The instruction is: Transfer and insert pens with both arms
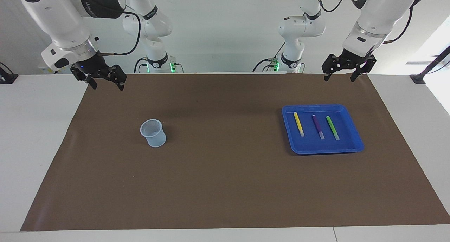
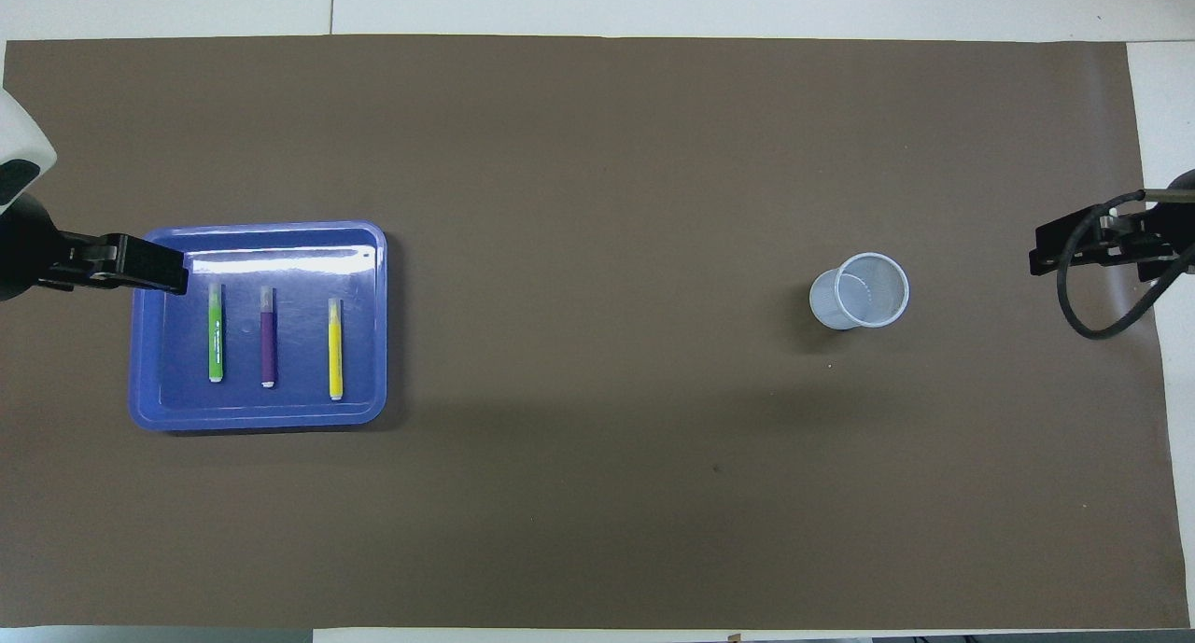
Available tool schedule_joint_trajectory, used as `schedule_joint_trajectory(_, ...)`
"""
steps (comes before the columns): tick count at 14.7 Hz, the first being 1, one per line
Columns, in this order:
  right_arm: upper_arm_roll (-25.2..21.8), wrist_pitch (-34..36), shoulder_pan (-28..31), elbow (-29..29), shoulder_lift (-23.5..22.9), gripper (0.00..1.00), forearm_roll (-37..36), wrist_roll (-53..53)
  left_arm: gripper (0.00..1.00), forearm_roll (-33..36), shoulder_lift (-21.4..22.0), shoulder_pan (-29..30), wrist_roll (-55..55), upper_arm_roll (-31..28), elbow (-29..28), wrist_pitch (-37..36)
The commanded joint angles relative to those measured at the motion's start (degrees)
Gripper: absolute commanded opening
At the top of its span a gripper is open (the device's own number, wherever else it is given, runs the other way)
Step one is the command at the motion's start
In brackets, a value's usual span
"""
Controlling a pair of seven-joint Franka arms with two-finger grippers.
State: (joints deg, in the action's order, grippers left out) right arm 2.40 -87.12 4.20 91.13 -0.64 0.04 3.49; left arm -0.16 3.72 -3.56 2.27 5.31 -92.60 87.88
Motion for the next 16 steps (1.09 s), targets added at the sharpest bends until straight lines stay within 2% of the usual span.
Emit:
schedule_joint_trajectory(1,0.32,-0.24,1.6,1.15,1.08,1.0,1.19,-1.55,1.0,-0.72,1.03,-0.22,0.11,-0.48,-1.52,0.27)
schedule_joint_trajectory(6,1.2,2.66,0.81,1.15,1.34,1.0,1.1,-2.25,1.0,-0.72,3.14,1.62,0.02,-1.01,-7.4,3.51)
schedule_joint_trajectory(11,1.55,0.65,-0.25,0.89,1.52,1.0,1.89,-2.61,1.0,-0.72,2.53,6.98,-5.59,-1.01,-18.63,12.73)
schedule_joint_trajectory(13,1.47,-0.15,0.01,1.32,1.61,1.0,7.84,-2.08,1.0,-0.72,0.69,9.09,-8.75,-1.09,-22.52,17.21)
schedule_joint_trajectory(16,1.47,-3.31,0.19,3.95,2.31,1.0,14.44,-1.56,1.0,-0.72,-4.49,12.26,-12.28,-1.01,-25.16,25.12)
